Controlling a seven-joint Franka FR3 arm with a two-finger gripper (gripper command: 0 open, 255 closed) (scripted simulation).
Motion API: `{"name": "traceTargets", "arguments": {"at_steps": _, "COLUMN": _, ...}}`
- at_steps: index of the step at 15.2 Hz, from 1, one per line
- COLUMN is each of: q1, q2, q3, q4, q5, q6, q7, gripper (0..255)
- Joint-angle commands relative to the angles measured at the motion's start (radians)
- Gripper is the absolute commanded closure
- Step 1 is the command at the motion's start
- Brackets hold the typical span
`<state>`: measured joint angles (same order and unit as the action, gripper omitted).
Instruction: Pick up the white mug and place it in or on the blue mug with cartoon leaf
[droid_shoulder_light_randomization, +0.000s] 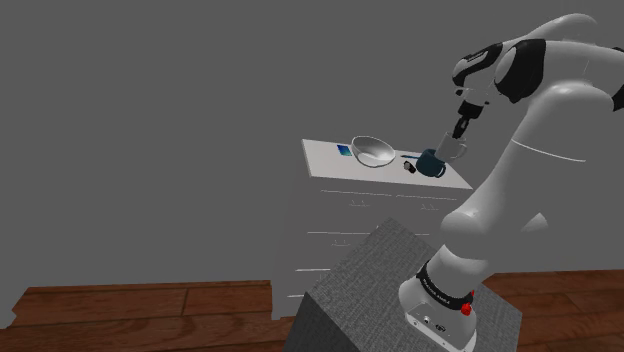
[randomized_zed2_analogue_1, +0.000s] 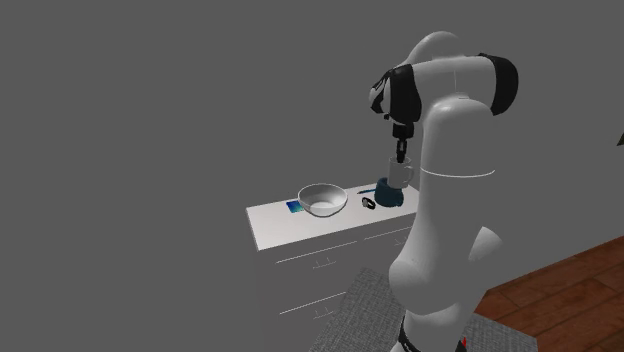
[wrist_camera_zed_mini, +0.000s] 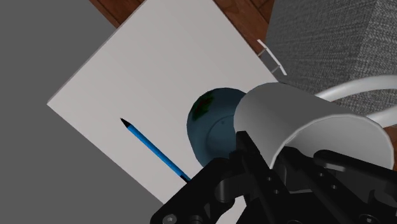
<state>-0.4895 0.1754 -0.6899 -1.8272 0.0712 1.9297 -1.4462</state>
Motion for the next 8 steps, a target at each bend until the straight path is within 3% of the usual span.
{"name": "traceTargets", "arguments": {"at_steps": 1, "q1": -0.001, "q2": 0.002, "q3": 0.000, "q4": -0.006, "q5": 0.002, "q6": 0.008, "q7": -0.001, "gripper": 255}}
{"name": "traceTargets", "arguments": {"at_steps": 6, "q1": 0.000, "q2": 0.002, "q3": 0.000, "q4": -0.005, "q5": 0.002, "q6": 0.008, "q7": -0.001, "gripper": 255}}
{"name": "traceTargets", "arguments": {"at_steps": 7, "q1": 0.000, "q2": 0.002, "q3": 0.000, "q4": -0.005, "q5": 0.002, "q6": 0.008, "q7": -0.001, "gripper": 0}}
{"name": "traceTargets", "arguments": {"at_steps": 8, "q1": -0.001, "q2": 0.002, "q3": 0.000, "q4": -0.005, "q5": 0.002, "q6": 0.008, "q7": -0.001, "gripper": 0}}
